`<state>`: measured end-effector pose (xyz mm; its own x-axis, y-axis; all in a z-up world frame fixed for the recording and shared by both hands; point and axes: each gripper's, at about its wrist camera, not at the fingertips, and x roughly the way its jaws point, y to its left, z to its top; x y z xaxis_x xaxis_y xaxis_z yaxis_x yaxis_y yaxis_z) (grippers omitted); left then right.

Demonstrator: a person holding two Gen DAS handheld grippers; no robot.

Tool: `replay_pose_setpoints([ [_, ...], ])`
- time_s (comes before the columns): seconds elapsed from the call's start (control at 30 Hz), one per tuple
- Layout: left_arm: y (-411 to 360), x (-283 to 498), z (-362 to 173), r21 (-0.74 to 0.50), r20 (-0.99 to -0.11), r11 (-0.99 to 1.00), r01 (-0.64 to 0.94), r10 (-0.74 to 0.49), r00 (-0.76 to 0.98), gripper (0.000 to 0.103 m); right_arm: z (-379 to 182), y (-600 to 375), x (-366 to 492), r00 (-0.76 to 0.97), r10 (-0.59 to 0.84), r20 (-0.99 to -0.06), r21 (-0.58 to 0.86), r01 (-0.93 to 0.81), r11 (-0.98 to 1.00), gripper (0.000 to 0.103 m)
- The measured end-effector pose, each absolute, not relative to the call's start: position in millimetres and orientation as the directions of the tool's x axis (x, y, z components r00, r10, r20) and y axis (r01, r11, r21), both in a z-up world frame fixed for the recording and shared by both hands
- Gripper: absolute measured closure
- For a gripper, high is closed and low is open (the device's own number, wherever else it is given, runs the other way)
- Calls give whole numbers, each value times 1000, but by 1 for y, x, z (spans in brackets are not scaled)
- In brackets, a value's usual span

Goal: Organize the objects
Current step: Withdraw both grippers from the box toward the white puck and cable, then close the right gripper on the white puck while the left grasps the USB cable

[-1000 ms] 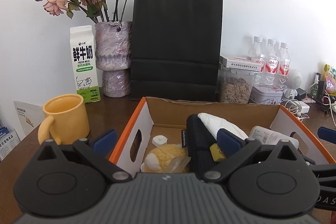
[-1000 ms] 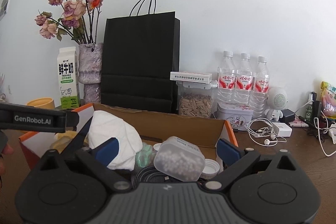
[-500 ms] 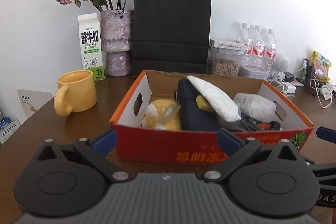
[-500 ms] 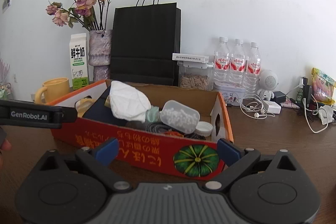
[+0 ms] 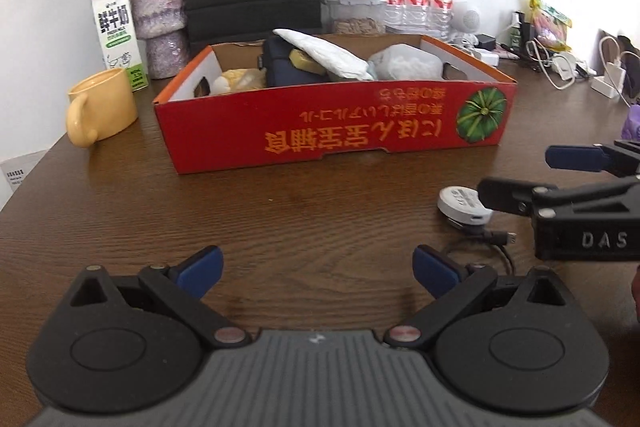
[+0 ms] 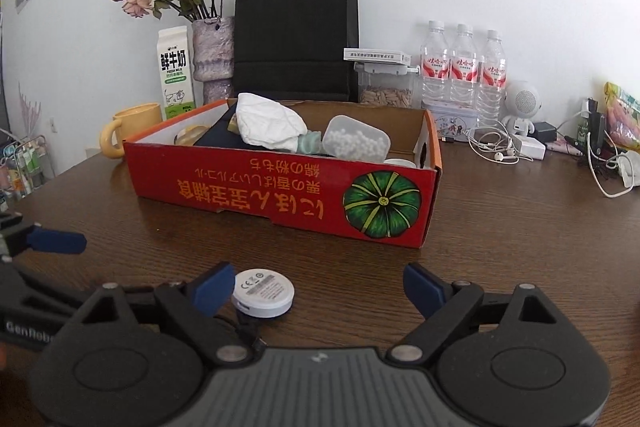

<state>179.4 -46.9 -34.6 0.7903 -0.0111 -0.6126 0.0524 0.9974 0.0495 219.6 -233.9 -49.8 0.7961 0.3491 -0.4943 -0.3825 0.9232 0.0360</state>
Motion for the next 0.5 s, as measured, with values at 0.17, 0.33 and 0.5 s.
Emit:
replay_pose_setpoints([
  [0.17, -65, 178, -38, 73, -613, 992, 105, -38, 789, 0, -50, -242, 219, 768, 409, -493, 98, -417, 903, 23],
  [0.33, -78, 182, -45, 93, -622, 988, 127, -42, 782, 0, -50, -232, 224, 723, 465, -512, 116, -478, 871, 25],
  [0.5, -75, 184, -46, 73, -626, 989, 126, -52, 778, 0, -56, -222, 237, 678, 475, -561, 129, -495, 859, 48],
])
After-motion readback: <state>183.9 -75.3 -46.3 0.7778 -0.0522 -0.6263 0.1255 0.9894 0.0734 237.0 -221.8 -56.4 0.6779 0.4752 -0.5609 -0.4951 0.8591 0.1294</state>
